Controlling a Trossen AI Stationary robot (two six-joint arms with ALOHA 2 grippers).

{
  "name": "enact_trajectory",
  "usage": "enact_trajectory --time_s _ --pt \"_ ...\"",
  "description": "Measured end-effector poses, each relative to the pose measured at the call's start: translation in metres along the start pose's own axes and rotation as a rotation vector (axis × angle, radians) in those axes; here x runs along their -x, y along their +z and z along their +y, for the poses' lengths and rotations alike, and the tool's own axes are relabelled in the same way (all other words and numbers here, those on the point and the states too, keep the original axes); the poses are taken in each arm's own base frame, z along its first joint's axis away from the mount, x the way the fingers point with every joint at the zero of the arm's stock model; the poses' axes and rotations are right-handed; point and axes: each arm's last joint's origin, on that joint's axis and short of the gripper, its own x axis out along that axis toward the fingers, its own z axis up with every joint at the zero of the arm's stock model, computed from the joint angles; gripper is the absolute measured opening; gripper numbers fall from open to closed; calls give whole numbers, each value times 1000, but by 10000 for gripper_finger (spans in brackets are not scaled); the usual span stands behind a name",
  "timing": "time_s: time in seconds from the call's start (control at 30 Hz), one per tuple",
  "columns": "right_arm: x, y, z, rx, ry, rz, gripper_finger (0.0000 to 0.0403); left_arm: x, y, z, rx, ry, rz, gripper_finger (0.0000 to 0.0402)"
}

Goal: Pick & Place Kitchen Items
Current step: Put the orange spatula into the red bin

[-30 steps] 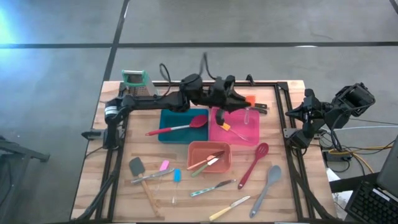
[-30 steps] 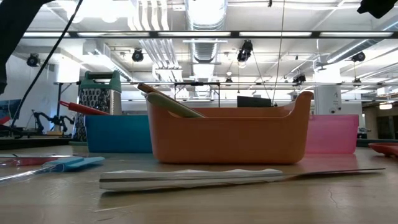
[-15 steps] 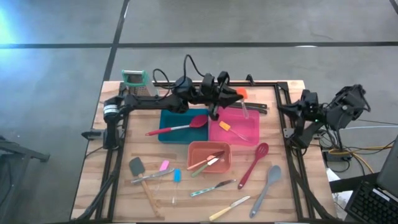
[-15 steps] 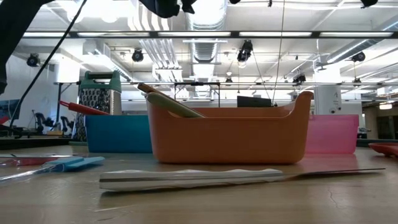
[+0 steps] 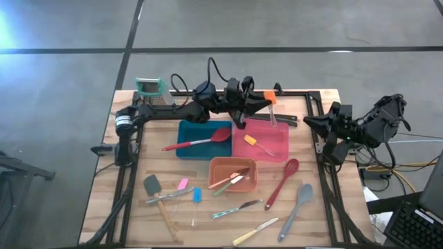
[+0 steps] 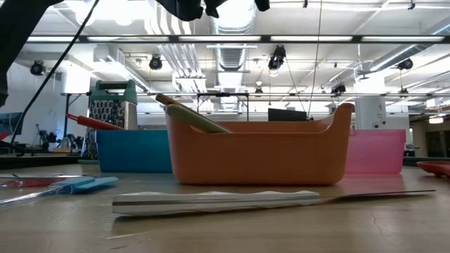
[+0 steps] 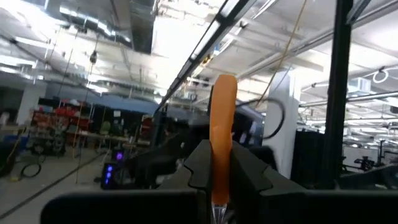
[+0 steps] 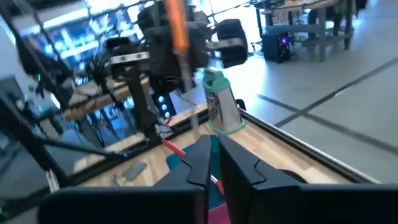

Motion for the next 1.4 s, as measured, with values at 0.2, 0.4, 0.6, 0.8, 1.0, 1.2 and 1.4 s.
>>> enact_trajectory --time_s 0.2,0.4,0.6,0.8,1.0,1.2,1.4 --pt "-4 11 16 97 1 13 99 -1 0 0 9 7 21 28" --pt "-9 20 20 66 -73 -23 177 -2 3 0 6 4 15 28" --pt "-22 15 26 40 -82 16 208 -3 2 0 3 5 21 28" --pt "-41 7 34 68 -93 77 208 -2 1 1 8 10 36 28" --pt "-57 3 34 80 -139 107 203 -2 1 0 21 -4 41 28" --pt "-74 0 32 71 -124 175 202 -2 1 0 29 -7 42 28" --pt "-94 -7 32 88 -155 226 200 -2 0 0 31 -15 48 28"
